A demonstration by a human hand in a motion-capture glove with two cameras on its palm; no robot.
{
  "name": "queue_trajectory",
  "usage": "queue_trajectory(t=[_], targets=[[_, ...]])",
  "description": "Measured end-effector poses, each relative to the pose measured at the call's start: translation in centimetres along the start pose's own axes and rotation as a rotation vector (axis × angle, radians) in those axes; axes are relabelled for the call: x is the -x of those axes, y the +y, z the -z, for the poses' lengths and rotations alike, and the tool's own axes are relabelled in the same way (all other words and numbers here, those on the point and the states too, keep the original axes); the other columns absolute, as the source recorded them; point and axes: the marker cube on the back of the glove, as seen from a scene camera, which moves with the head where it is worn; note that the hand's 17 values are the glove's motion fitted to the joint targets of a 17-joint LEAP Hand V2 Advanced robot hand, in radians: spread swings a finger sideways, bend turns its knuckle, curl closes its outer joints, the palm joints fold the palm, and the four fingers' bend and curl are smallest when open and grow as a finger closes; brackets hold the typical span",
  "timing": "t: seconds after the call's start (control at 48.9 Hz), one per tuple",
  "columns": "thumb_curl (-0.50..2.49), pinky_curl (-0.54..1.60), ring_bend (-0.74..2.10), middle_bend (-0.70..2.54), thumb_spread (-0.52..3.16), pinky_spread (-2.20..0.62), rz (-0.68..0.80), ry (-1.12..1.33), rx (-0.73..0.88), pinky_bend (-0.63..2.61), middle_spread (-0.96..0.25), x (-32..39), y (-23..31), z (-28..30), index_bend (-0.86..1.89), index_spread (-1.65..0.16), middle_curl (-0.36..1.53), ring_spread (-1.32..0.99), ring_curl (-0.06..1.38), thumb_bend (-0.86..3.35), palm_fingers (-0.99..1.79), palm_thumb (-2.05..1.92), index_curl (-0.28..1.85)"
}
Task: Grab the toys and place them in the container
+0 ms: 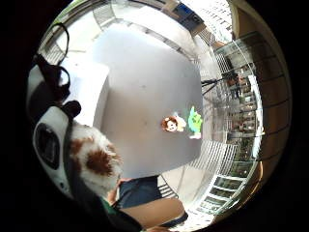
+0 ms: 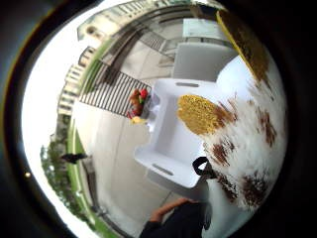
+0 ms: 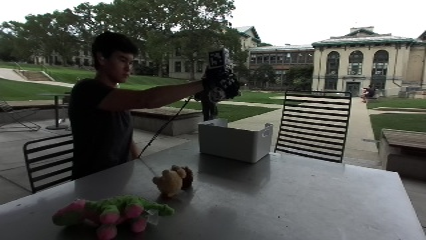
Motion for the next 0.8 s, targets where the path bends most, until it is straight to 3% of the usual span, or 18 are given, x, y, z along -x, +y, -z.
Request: queue_trajectory(t=[0.143,0.225,0.286,0.388,0.593,0.674,0.756,0.797], targets=[[0.88,0.37,1.08,0.56,0.91,-0.44,0.08,-0.142,0.038,1.08,-0.5,7.1,0.4,-1.8,0.1,-0.34,0.68,-0.49,0.46,0.09,0.81,0.66,1.1],[0.89,0.37,1.08,0.56,0.9,-0.44,-0.041,0.105,0.031,1.08,-0.5,4.5,-1.0,-4.2,0.1,-0.35,0.68,-0.49,0.45,0.08,0.81,0.66,1.11],[0.89,0.37,1.08,0.55,0.91,-0.44,0.076,0.177,0.02,1.08,-0.5,5.1,-0.9,-4.9,0.1,-0.35,0.69,-0.49,0.45,0.07,0.81,0.66,1.11],[0.9,0.36,1.09,0.55,0.91,-0.44,-0.045,0.098,0.044,1.08,-0.5,6.5,-1.0,-5.5,0.11,-0.36,0.7,-0.49,0.45,0.06,0.81,0.67,1.12],[0.92,0.36,1.09,0.55,0.91,-0.44,0.13,-0.156,0.089,1.09,-0.5,11.6,0.7,-5.1,0.1,-0.37,0.71,-0.48,0.45,0.04,0.8,0.68,1.13],[0.88,0.4,1.1,0.49,0.97,-0.43,0.181,-0.164,0.168,1.19,-0.48,11.3,1.2,-5.4,-0.01,-0.36,0.7,-0.47,0.45,-0.02,0.65,0.6,1.08],[0.71,0.45,1.01,0.39,1.11,-0.33,0.245,-0.191,0.165,1.24,-0.29,10.8,1.5,-5.1,-0.07,-0.3,0.7,-0.33,0.46,-0.14,-0.04,0.27,0.97],[0.67,0.44,0.94,0.39,1.13,-0.28,0.281,-0.111,0.142,1.26,-0.22,9.5,1.4,-5.1,-0.06,-0.29,0.68,-0.26,0.44,-0.12,-0.16,0.18,0.89]])
